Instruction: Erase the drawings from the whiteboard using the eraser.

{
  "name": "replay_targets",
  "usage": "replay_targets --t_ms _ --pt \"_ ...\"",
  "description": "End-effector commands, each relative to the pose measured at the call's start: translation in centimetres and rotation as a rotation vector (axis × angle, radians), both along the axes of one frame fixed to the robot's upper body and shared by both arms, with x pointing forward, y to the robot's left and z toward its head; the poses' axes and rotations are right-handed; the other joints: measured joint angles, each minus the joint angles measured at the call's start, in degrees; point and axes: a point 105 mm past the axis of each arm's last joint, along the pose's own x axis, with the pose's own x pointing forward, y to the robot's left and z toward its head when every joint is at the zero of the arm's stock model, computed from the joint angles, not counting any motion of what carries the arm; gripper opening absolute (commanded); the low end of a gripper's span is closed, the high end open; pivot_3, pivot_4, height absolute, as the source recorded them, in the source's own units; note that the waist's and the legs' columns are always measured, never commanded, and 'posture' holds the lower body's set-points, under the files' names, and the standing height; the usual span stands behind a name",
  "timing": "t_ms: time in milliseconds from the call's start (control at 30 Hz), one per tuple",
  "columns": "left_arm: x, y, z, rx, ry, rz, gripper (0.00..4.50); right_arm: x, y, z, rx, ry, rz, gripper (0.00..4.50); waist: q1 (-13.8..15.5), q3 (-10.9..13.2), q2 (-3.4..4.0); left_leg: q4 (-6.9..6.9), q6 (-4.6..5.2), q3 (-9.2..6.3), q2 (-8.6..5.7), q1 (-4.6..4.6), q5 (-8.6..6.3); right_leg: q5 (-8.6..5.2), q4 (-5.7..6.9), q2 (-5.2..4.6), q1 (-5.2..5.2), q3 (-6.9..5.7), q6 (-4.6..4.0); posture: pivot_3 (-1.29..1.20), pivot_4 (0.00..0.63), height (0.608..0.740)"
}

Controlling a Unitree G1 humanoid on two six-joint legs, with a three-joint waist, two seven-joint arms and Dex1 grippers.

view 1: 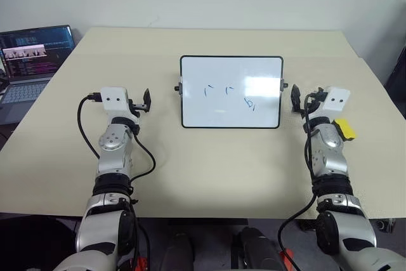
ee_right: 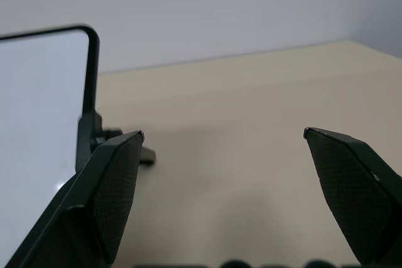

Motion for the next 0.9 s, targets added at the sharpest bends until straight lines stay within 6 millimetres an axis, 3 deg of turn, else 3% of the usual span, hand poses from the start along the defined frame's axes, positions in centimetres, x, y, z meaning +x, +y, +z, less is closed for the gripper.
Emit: replay_targets --t_ms 33,133,467,567,733,900 --pt "-0.2 0.6 2.0 0.008 -0.057 0.005 4.50 -0.3 -0.3 1.0 -0.020 -0.047 -0.034 4.49 0.00 0.00 0.00 0.00 0.00 0.00 0.00 0.00 0.00 0.00 0.00 0.00 0.00 0.00 0.00 0.00 0.150 0.740" --pt "-0.5 1.2 1.3 -0.002 -0.045 0.029 4.50 -0.4 -0.3 0.8 -0.015 -0.040 -0.045 4.49 -0.20 0.00 0.00 0.01 0.00 0.00 0.00 0.02 0.00 0.00 0.04 0.00 0.00 0.01 0.00 0.00 0.150 0.740" --pt "-1.3 0.4 1.7 -0.014 -0.043 -0.057 4.50 -0.2 -1.5 2.1 -0.056 -0.036 -0.033 4.49 -0.01 0.00 0.00 0.01 0.00 0.00 0.00 0.01 0.00 0.00 0.03 0.00 0.00 0.00 0.00 0.00 0.150 0.740" --pt "-1.7 0.6 0.8 -0.030 -0.018 -0.052 4.50 -0.6 -2.3 2.2 -0.044 -0.025 -0.029 4.49 -0.03 0.00 0.00 0.00 0.00 0.00 0.00 0.02 0.00 0.00 0.02 0.00 0.00 0.01 0.00 0.00 0.150 0.740" --pt "-1.6 -1.6 -0.7 -0.010 0.011 -0.083 4.50 -1.4 -3.1 2.1 -0.062 -0.007 0.001 4.49 0.06 0.00 0.00 0.01 0.00 0.00 0.00 0.01 0.00 0.00 0.02 0.00 0.01 0.01 0.00 0.00 0.150 0.740" --pt "-1.9 -1.7 -1.1 0.013 0.014 -0.079 4.50 -2.1 -2.8 1.9 -0.086 0.010 0.027 4.49 0.05 0.00 0.00 0.01 0.00 0.00 0.00 0.01 0.00 -0.01 0.01 0.00 0.03 0.01 0.00 0.00 0.150 0.740"
